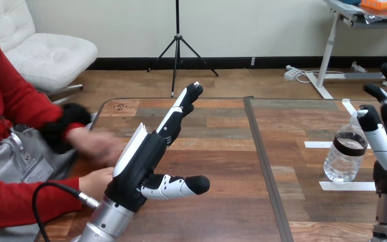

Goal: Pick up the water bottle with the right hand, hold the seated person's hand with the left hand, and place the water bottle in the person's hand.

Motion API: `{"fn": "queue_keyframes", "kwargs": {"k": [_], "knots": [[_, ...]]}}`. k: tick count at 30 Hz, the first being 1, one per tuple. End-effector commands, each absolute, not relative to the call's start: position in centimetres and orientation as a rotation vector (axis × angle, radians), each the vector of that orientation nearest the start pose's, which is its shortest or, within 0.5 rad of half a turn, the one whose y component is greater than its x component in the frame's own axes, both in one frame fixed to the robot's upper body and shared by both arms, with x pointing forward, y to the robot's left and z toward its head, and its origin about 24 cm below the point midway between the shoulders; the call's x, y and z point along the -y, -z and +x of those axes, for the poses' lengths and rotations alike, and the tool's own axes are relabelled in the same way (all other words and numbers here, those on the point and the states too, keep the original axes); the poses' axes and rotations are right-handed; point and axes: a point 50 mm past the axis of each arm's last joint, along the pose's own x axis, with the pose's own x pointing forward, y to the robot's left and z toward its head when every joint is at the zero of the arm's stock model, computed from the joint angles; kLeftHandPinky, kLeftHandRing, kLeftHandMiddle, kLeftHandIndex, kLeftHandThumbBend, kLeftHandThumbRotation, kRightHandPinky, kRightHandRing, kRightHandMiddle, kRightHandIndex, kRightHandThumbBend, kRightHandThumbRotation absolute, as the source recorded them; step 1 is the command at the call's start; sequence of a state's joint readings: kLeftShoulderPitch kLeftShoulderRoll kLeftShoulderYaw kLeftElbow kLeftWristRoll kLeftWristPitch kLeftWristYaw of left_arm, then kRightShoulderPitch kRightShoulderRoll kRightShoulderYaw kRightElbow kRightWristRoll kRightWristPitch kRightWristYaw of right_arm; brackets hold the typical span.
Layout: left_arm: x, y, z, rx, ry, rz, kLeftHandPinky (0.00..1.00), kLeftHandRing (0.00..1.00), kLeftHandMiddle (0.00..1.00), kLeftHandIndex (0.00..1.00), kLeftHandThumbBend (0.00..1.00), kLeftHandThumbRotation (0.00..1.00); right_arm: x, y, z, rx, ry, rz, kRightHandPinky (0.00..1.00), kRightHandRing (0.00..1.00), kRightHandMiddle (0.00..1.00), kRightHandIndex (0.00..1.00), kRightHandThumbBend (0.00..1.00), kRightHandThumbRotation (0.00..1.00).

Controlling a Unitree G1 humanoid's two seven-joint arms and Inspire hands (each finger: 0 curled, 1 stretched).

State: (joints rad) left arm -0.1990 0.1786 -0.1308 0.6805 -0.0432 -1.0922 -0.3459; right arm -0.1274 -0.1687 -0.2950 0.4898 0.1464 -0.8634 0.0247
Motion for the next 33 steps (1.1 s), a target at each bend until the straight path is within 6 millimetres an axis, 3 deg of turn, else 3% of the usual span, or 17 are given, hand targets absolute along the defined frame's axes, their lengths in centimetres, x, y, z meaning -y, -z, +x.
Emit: {"fn": "queue_keyframes", "kwargs": {"k": [1,16,33], "knots": [[-14.2,-5.4,26.0,0.644,0.492,0.229,0.96,1.0,1.0,1.0,1.0,0.69,25.7,-7.1,26.1,0.585,0.312,-0.089,0.89,0.96,0.93,0.95,1.0,0.59],[-14.3,-5.4,25.8,0.649,0.491,0.227,0.93,1.0,1.0,1.0,1.0,0.69,26.9,-5.0,27.2,0.452,0.362,-0.136,0.99,1.0,0.96,1.0,1.0,0.62],[-14.6,-5.5,25.6,0.654,0.481,0.226,0.91,0.99,1.0,0.98,1.0,0.69,27.7,-2.5,27.9,0.275,0.388,-0.066,1.0,1.0,0.99,1.0,1.0,0.59]]}}
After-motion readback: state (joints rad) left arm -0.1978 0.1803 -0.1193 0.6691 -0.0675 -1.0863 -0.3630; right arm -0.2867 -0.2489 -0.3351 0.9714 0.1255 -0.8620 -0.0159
